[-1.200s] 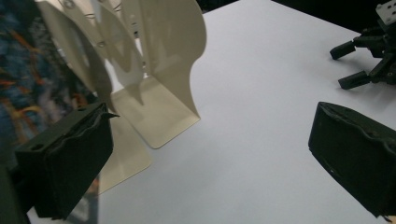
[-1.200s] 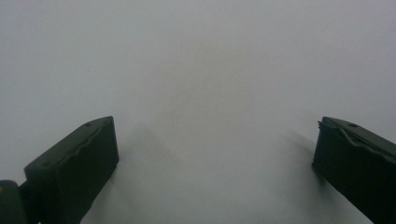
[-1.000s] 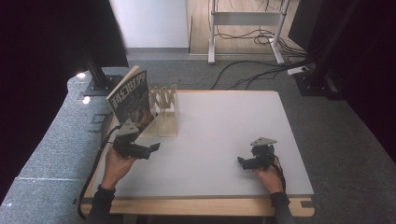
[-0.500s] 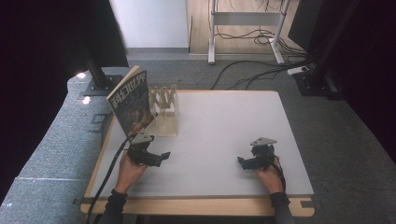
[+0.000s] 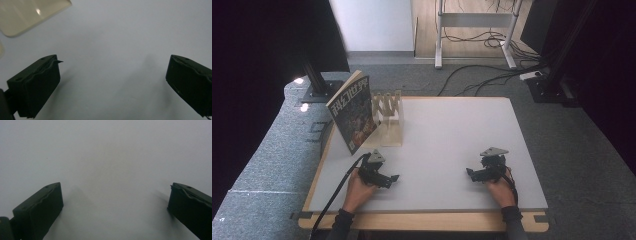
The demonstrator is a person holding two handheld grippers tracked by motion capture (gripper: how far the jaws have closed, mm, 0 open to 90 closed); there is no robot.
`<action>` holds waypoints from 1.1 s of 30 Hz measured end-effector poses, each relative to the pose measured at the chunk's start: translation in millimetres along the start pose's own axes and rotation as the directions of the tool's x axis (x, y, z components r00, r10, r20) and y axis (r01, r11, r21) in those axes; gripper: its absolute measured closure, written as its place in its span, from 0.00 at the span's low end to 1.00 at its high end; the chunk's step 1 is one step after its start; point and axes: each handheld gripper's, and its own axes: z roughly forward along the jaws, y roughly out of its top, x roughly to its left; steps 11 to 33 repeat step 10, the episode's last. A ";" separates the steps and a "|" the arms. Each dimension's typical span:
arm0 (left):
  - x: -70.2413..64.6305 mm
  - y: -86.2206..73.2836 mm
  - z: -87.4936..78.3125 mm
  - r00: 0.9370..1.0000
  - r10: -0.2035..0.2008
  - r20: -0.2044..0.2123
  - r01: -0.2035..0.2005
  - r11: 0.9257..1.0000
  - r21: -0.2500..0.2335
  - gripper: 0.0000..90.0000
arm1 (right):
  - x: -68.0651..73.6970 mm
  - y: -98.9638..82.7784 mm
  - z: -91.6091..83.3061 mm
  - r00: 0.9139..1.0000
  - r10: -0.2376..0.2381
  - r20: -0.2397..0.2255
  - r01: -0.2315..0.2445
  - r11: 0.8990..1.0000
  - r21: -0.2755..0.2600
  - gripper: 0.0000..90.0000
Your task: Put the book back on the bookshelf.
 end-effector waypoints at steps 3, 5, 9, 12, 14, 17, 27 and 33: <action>-3.0 0.3 0.8 1.000 0.020 -0.018 -0.020 1.000 0.011 0.00 | 0.0 -0.1 0.0 1.000 0.000 -0.001 0.000 1.000 0.000 0.00; -2.8 0.1 0.9 1.000 0.017 -0.017 -0.017 1.000 0.010 0.00 | 0.1 -0.1 0.0 1.000 -0.001 0.000 0.001 1.000 -0.001 0.00; -3.1 0.1 1.0 1.000 0.018 -0.019 -0.018 1.000 0.012 0.00 | 0.0 -0.5 -0.1 1.000 0.000 -0.002 0.000 1.000 -0.001 0.00; -3.3 0.1 1.0 1.000 0.019 -0.020 -0.019 1.000 0.013 0.00 | 0.2 -0.4 -0.1 1.000 -0.003 -0.001 0.003 1.000 -0.002 0.00; -3.3 0.1 1.0 1.000 0.019 -0.020 -0.019 1.000 0.013 0.00 | 0.2 -0.4 -0.1 1.000 -0.003 -0.001 0.003 1.000 -0.002 0.00; -3.3 0.1 1.0 1.000 0.019 -0.020 -0.019 1.000 0.013 0.00 | 0.2 -0.4 -0.1 1.000 -0.003 -0.001 0.003 1.000 -0.002 0.00; -3.3 0.1 1.0 1.000 0.019 -0.020 -0.019 1.000 0.013 0.00 | 0.2 -0.4 -0.1 1.000 -0.003 -0.001 0.003 1.000 -0.002 0.00; -3.3 0.1 1.0 1.000 0.019 -0.020 -0.019 1.000 0.013 0.00 | 0.2 -0.4 -0.1 1.000 -0.003 -0.001 0.003 1.000 -0.002 0.00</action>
